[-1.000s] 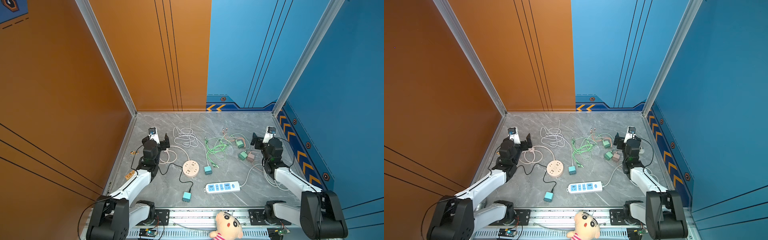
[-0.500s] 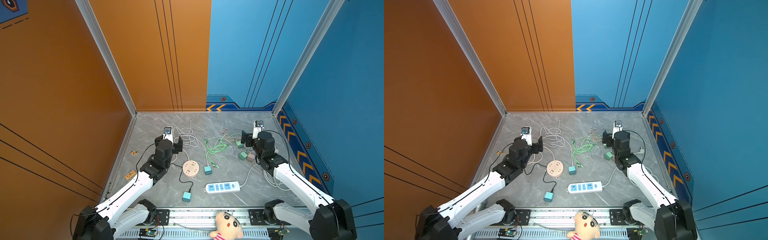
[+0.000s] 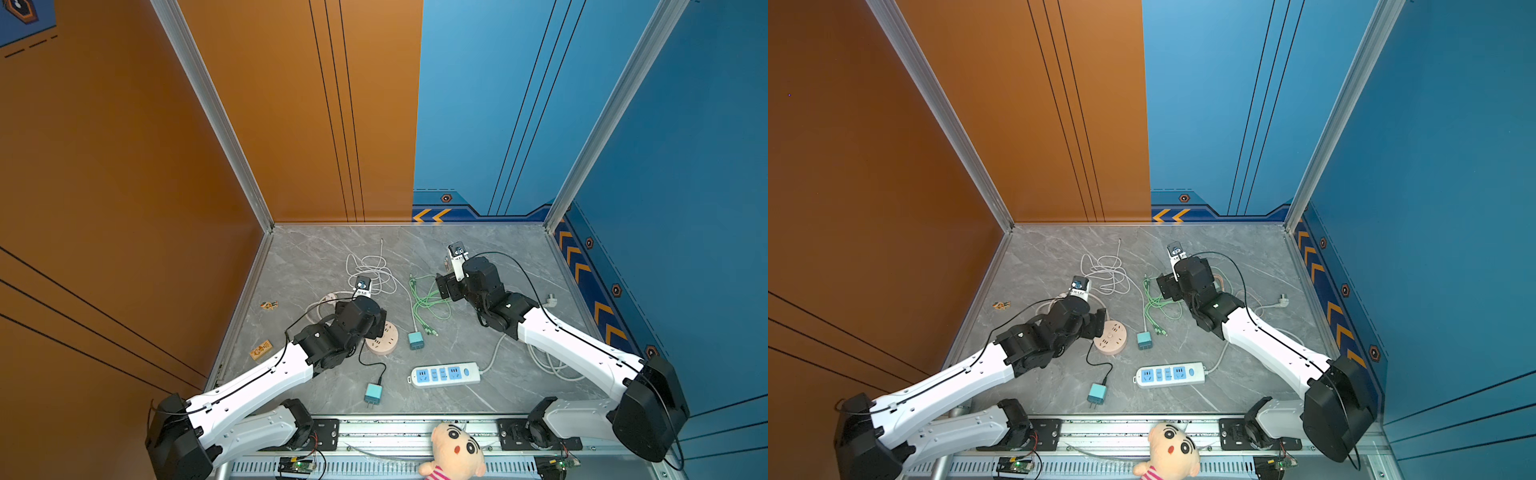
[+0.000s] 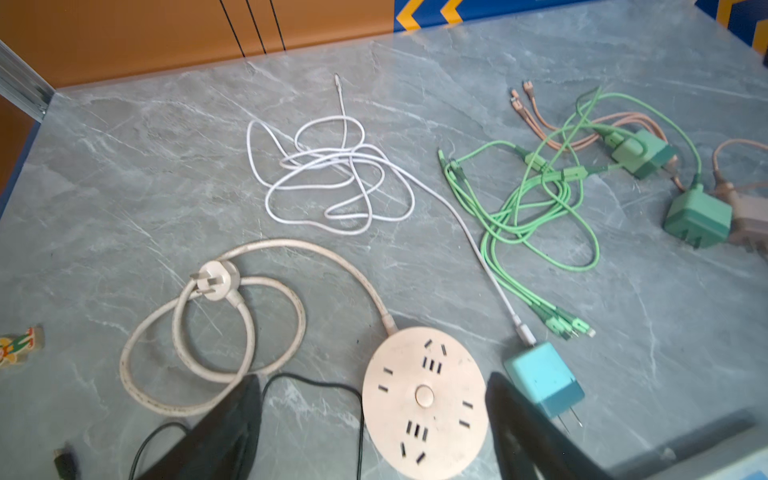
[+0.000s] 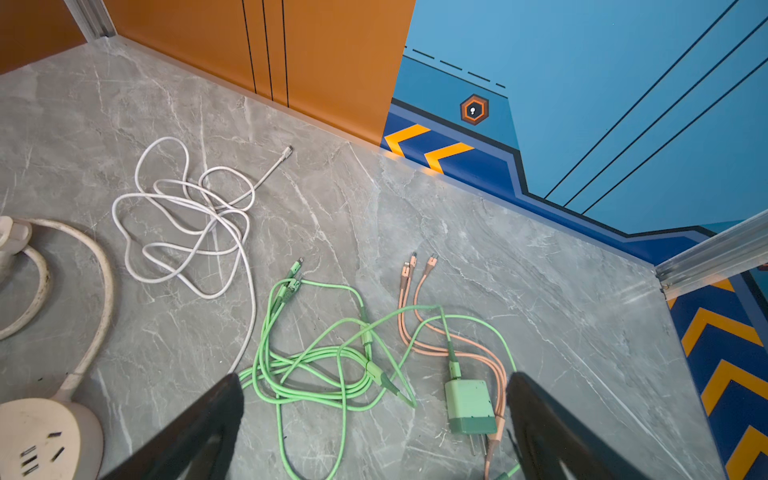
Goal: Insert the plug
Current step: 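Reach the left gripper toward the teal charger while the right arm moves forward, then grasp the teal charger with the left gripper and lift it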
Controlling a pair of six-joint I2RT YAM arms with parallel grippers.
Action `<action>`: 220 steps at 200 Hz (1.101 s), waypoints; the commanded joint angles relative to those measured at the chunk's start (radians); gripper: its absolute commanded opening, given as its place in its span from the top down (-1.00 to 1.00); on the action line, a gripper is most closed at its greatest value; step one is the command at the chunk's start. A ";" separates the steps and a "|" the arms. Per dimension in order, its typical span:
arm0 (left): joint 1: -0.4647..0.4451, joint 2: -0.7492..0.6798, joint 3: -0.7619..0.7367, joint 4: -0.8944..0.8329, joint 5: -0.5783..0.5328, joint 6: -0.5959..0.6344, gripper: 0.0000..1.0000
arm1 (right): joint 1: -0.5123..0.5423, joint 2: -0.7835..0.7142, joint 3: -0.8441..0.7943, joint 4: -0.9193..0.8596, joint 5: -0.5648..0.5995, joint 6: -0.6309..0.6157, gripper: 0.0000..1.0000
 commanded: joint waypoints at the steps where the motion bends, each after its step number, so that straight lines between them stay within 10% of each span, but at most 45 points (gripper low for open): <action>1: -0.048 -0.013 0.037 -0.181 -0.031 -0.121 -0.70 | -0.002 0.010 0.063 -0.078 0.024 0.030 -1.00; 167: -0.446 0.064 -0.078 -0.472 0.146 -0.760 -0.59 | 0.001 0.006 0.024 -0.075 -0.101 0.159 -1.00; 220: -0.497 0.168 -0.078 -0.465 0.181 -0.797 -0.53 | 0.000 0.065 0.044 -0.068 -0.165 0.219 -1.00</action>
